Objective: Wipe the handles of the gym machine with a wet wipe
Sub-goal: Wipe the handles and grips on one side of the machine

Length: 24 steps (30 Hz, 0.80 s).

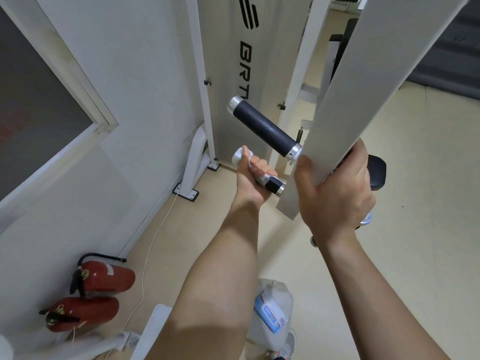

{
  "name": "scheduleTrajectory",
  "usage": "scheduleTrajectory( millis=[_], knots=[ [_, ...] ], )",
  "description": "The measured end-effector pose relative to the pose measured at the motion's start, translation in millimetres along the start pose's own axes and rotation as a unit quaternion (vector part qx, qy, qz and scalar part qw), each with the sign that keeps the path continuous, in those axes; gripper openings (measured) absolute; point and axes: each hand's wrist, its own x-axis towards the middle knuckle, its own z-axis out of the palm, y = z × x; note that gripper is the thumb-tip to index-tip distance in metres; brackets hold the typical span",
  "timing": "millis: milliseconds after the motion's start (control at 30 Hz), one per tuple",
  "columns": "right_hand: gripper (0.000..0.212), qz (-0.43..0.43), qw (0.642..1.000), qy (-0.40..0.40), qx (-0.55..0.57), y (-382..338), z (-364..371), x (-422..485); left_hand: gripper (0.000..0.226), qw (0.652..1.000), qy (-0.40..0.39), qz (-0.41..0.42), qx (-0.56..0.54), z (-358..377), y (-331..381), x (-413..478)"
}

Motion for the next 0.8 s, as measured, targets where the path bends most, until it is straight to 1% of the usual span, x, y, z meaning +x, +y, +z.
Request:
scheduleTrajectory(
  millis=[33,67,100,133,167,233,300,333,367,400,467,533,600,667,700,733,800],
  knots=[
    [0.070,-0.001,1.000,0.000,-0.001,-0.1,0.1,-0.1,0.054,1.000,0.012,0.001,0.020,2.2,2.5,0.7],
    [0.071,0.000,1.000,0.000,0.000,0.0,0.2,0.3,0.052,0.998,0.040,-0.009,0.040,5.2,4.3,2.2],
    [0.071,0.001,1.000,-0.003,0.002,-0.1,0.2,0.6,0.046,0.994,0.089,-0.013,0.070,9.7,5.9,3.3],
    [0.072,0.001,1.000,-0.008,0.006,0.1,0.3,0.5,0.037,0.984,0.141,0.005,0.110,16.4,7.6,2.9],
    [0.072,-0.001,1.000,-0.011,0.009,0.2,0.6,0.5,0.028,0.973,0.178,0.034,0.141,21.9,7.6,3.6],
    [0.073,-0.004,1.000,-0.014,0.006,0.9,0.3,0.9,0.021,0.967,0.191,0.067,0.154,29.5,9.1,3.0],
    [0.073,-0.005,1.000,-0.009,0.008,0.4,0.6,2.2,0.027,0.976,0.173,0.035,0.125,28.8,11.6,2.9],
    [0.072,-0.004,1.000,-0.004,0.004,0.1,0.7,3.4,0.033,0.985,0.148,0.012,0.094,25.7,10.6,6.3],
    [0.072,-0.003,1.000,0.000,-0.002,-0.3,0.8,4.1,0.040,0.993,0.104,-0.005,0.054,19.3,7.6,7.9],
    [0.071,-0.003,1.000,0.003,-0.007,-0.3,1.1,3.7,0.044,0.999,0.046,-0.004,0.009,12.1,1.7,7.0],
    [0.071,-0.005,1.000,0.009,-0.012,1.8,0.9,2.4,0.046,0.998,-0.045,-0.008,-0.053,3.4,-14.9,1.0],
    [0.072,-0.006,1.000,0.006,-0.014,4.1,-0.4,3.7,0.046,0.996,-0.063,-0.020,-0.067,4.8,-27.8,-5.6],
    [0.073,-0.010,1.000,-0.004,-0.013,5.2,-3.4,5.7,0.046,0.999,-0.019,-0.023,-0.020,15.5,-30.8,-7.6],
    [0.073,-0.013,1.000,-0.008,-0.010,5.3,-4.3,6.6,0.045,0.996,0.067,-0.039,0.052,26.6,-27.4,-7.8],
    [0.074,-0.016,1.000,-0.006,-0.009,4.3,-4.3,5.6,0.043,0.991,0.107,-0.045,0.071,27.6,-22.9,-8.2],
    [0.075,-0.018,1.000,-0.004,-0.010,3.2,-4.4,3.7,0.039,0.986,0.138,-0.048,0.085,28.2,-18.5,-6.9],
    [0.076,-0.021,1.000,-0.005,-0.015,1.7,-3.9,-0.9,0.028,0.977,0.180,-0.019,0.111,28.4,-7.2,-4.0]
  ],
)
